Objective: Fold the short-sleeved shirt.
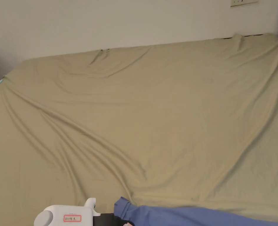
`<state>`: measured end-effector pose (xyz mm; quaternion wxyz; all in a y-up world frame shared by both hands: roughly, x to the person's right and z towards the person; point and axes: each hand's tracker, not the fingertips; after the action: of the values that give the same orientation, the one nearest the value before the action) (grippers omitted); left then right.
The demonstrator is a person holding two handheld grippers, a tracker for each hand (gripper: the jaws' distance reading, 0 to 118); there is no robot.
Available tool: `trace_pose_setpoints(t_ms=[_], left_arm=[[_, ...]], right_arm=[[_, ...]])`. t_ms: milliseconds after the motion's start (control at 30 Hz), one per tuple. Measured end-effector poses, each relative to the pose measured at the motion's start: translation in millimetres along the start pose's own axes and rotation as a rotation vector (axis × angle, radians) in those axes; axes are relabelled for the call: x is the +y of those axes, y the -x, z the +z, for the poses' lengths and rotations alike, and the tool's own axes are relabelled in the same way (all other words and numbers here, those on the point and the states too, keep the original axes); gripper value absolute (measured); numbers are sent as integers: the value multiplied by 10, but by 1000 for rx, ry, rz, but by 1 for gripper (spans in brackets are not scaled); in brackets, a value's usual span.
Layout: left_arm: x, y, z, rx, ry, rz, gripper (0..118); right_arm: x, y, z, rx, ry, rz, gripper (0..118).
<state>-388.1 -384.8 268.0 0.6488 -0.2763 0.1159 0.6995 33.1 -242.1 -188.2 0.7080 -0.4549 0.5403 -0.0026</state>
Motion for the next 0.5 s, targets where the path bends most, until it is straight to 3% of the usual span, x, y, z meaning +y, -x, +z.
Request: trace_pose_setpoints(t_ms=[67, 100, 133, 300, 500], left_arm=[[-13, -64, 57, 95, -27, -41, 8], [-53, -187, 78, 228, -65, -135, 7], [-157, -356, 75, 262, -106, -176, 8], [-696, -1362, -208, 64, -108, -342, 7], [-1013, -2043, -1733, 221, -18, -498, 7]], right_arm=[[-20, -14, 51, -11, -10, 16, 3], [-22, -27, 74, -15, -13, 16, 3], [-28, -54, 96, -16, -15, 11, 3], [-97, -227, 193, -8, -35, -49, 3], [-224, -434, 466, 17, -70, -90, 3]])
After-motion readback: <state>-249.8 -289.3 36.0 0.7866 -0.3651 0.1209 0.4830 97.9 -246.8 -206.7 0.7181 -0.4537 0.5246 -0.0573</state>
